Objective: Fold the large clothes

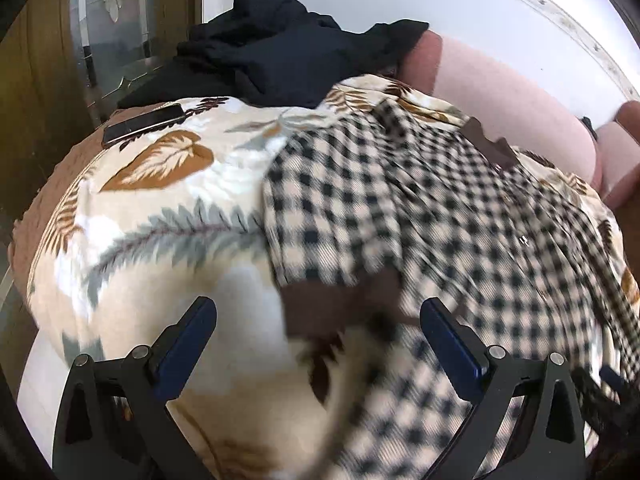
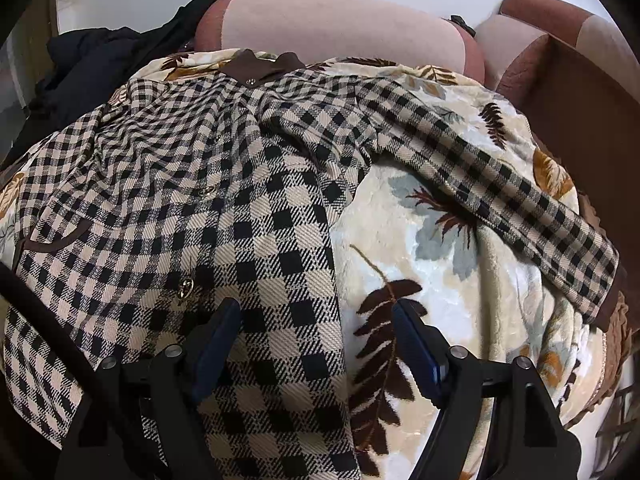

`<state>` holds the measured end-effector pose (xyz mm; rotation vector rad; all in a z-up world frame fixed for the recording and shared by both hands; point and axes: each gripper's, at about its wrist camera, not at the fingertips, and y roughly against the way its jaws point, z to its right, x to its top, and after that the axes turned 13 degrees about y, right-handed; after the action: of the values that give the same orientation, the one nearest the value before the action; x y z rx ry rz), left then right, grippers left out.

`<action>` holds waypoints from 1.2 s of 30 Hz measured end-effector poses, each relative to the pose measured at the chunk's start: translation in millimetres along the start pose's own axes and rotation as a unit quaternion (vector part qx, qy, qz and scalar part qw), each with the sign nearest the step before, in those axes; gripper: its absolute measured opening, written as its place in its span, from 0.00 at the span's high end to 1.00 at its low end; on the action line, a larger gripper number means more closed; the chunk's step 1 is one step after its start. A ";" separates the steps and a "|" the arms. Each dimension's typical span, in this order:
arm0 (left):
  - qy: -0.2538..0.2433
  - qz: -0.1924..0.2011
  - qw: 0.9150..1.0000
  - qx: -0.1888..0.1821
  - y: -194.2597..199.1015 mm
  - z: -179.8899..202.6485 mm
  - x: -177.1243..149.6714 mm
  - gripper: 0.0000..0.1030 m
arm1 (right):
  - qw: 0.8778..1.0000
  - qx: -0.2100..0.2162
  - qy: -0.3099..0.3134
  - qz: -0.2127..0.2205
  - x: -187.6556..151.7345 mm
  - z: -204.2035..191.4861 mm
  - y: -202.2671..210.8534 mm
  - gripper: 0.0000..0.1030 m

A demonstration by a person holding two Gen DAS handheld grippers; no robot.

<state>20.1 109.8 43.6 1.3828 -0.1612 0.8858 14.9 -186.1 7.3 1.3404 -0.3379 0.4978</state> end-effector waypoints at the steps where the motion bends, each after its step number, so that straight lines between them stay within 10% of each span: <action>1: 0.002 0.000 1.000 0.007 -7.1 -3.2 6.5 0.01 | 1.000 0.001 0.000 -0.001 0.0 -0.5 -0.8 0.21; 7: 0.010 -0.021 1.000 0.009 -55.8 -16.3 34.6 0.14 | 1.000 0.000 0.003 0.000 -0.6 -1.7 -1.4 0.21; 10: -0.002 -0.073 0.997 0.010 -83.9 -16.8 39.0 0.89 | 1.000 -0.002 0.003 -0.003 -1.1 -1.3 -2.6 0.20; 12: 0.015 -0.068 0.998 -0.002 -83.0 -23.6 47.2 0.94 | 1.000 -0.002 0.003 -0.004 -1.5 -1.2 -2.3 0.20; 24: 0.088 0.051 0.991 0.091 -37.5 -102.9 143.1 0.89 | 1.000 0.010 -0.012 -0.006 2.6 5.5 -10.0 0.20; 36: 0.040 -0.008 0.999 0.020 6.4 -60.0 40.0 0.55 | 0.992 0.062 -0.100 0.038 -11.0 84.5 -19.5 0.20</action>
<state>19.9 180.7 58.0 1.3817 -0.0702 0.9343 19.9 -273.2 2.6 1.5063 -0.5321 0.4542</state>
